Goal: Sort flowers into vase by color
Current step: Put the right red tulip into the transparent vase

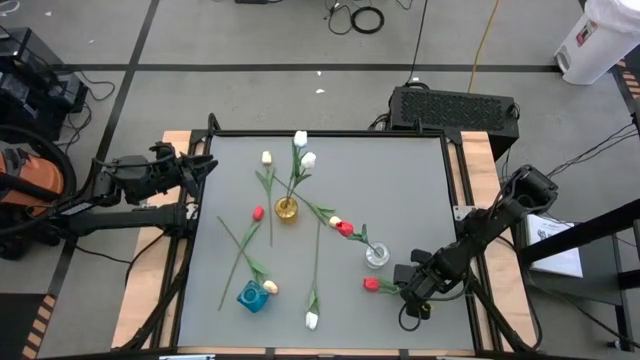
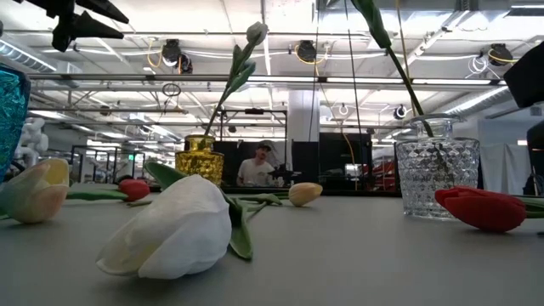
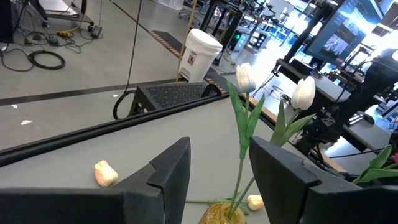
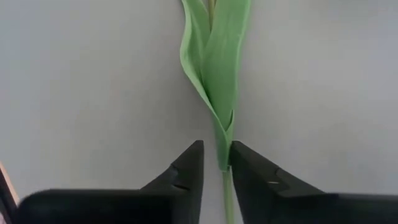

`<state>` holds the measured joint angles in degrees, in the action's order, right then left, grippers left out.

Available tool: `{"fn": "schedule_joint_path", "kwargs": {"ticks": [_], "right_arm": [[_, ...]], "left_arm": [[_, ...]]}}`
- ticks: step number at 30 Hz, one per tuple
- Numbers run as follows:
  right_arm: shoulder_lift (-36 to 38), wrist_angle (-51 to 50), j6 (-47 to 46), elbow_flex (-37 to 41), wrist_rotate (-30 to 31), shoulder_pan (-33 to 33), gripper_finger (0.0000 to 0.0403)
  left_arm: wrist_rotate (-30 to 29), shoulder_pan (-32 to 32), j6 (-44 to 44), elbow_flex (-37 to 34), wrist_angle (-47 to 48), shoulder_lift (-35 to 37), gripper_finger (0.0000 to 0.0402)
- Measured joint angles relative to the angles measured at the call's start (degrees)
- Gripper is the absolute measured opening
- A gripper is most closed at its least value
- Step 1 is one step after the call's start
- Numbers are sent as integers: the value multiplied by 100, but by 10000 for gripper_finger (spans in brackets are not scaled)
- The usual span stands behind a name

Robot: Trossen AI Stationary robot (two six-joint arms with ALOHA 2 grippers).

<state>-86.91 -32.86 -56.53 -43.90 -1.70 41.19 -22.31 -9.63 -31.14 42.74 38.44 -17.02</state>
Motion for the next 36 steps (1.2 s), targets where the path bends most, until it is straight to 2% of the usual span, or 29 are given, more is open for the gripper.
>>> {"fn": "schedule_joint_path", "kwargs": {"ticks": [8, 22, 27, 36], "right_arm": [[0, 4, 0, 0, -15, 0, 6], [0, 3, 251, -18, -12, 2, 1], [0, 9, 880, -150, -11, 2, 1], [24, -42, 1386, -603, 33, 24, 0]], "left_arm": [[1, -1, 2, 0, 2, -1, 171], [0, -2, 31, 0, 2, -2, 171], [0, -1, 33, 0, 2, -1, 171], [1, -1, -7, 0, -16, -2, 171]]}}
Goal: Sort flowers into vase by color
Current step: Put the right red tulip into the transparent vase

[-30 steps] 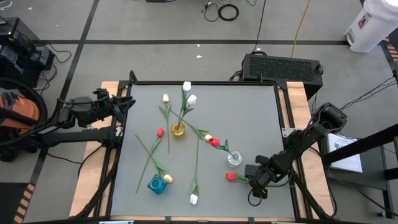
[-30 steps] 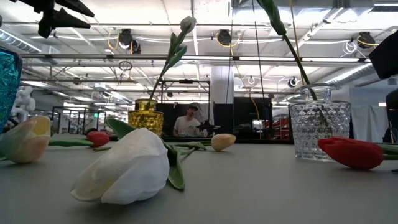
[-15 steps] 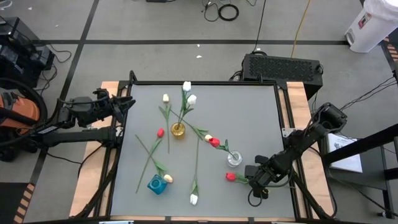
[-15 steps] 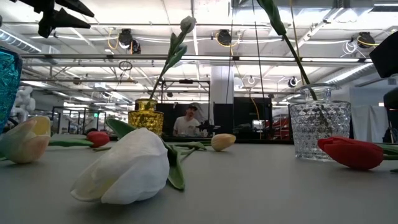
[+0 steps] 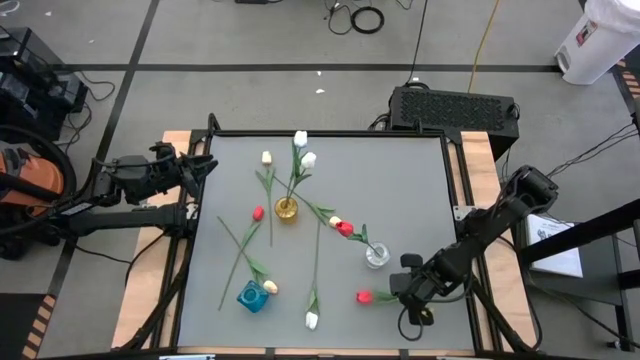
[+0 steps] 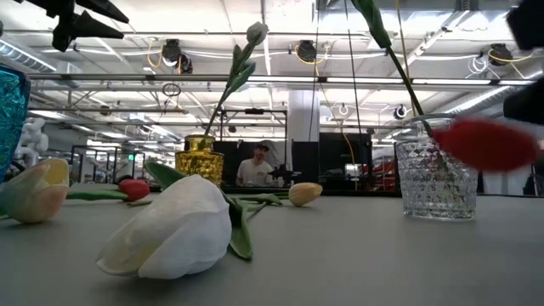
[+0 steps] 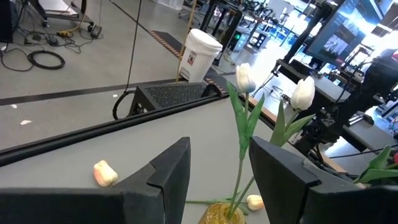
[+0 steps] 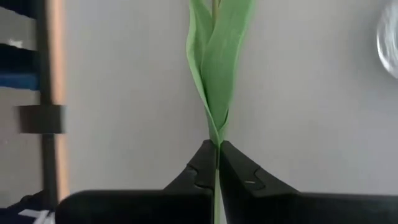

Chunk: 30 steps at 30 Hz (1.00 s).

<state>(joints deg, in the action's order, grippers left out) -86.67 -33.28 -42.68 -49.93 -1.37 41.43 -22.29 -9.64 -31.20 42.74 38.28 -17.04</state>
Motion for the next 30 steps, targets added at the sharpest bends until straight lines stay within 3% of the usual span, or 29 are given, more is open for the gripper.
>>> {"fn": "schedule_joint_path", "kwargs": {"ticks": [10, 18, 24, 30], "right_arm": [[4, -480, 724, -1214, 662, 67, 0], [63, -1997, 1187, -2380, 1048, 225, 0], [609, -2636, 746, -2601, 1810, 428, 0], [1552, -3075, -126, -2605, 3139, 714, 0]], "left_arm": [[-1, 0, -2, 0, -15, 1, 171], [-111, 1, -2, 0, -5, 0, 171], [-186, -1, -7, 0, -5, 1, 171], [-193, -1, -7, 0, -5, 0, 171]]}}
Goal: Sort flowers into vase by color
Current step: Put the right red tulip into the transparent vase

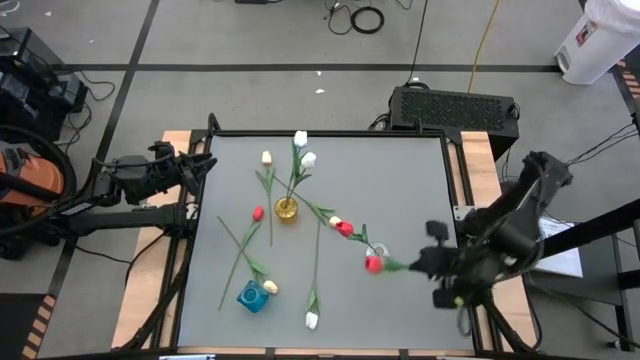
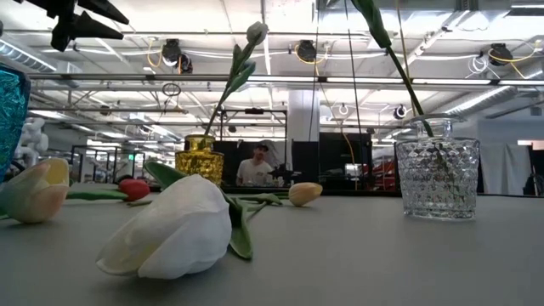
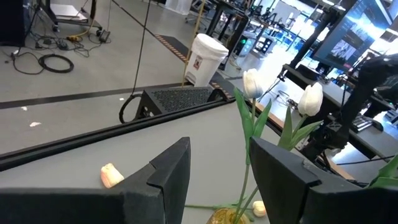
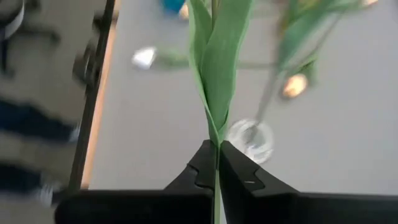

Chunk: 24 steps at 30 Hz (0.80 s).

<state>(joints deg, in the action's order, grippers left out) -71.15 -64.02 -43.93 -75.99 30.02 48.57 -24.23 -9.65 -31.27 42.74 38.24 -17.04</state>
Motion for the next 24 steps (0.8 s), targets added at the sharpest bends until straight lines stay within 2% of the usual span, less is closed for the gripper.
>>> {"fn": "schedule_joint_path", "kwargs": {"ticks": [5, 12, 19, 24], "right_arm": [[776, -91, -218, -1, 957, 160, 0], [1653, -49, -97, -2, 1748, 180, 0], [2085, 766, 1058, -2, 3023, 180, 0], [2103, 1465, 1733, -4, 3421, 180, 0]], "left_arm": [[-4, 0, -7, 0, 0, 2, 171], [-47, 0, -15, 0, 1, 2, 171], [-135, 0, -14, 0, 0, 0, 171], [-237, 0, -11, 0, 0, 2, 171]]}}
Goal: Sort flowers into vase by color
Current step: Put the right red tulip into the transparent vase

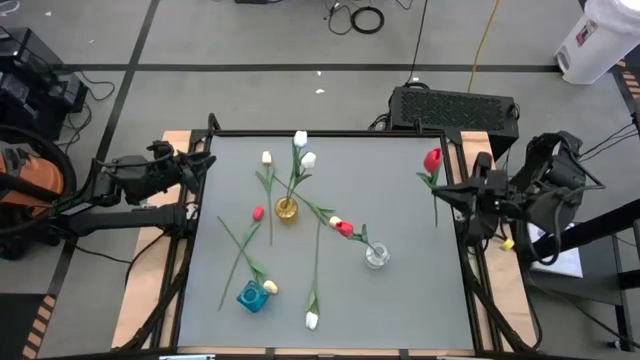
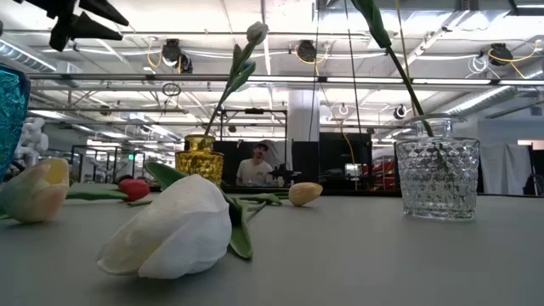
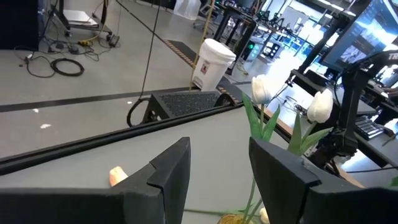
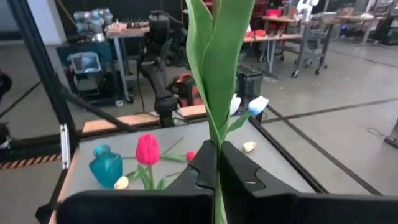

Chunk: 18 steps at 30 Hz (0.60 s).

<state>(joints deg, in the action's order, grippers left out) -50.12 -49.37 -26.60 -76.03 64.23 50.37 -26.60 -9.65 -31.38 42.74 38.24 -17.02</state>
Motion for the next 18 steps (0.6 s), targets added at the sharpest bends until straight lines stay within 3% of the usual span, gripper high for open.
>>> {"fn": "schedule_joint_path", "kwargs": {"ticks": [9, 18], "right_arm": [[-167, 134, -26, 56, 520, -2, 0], [-258, 161, -1280, 858, 1052, 0, 0]], "left_arm": [[-50, 0, -5, 0, -1, -1, 171], [-52, 2, -129, 0, 0, -2, 171]]}}
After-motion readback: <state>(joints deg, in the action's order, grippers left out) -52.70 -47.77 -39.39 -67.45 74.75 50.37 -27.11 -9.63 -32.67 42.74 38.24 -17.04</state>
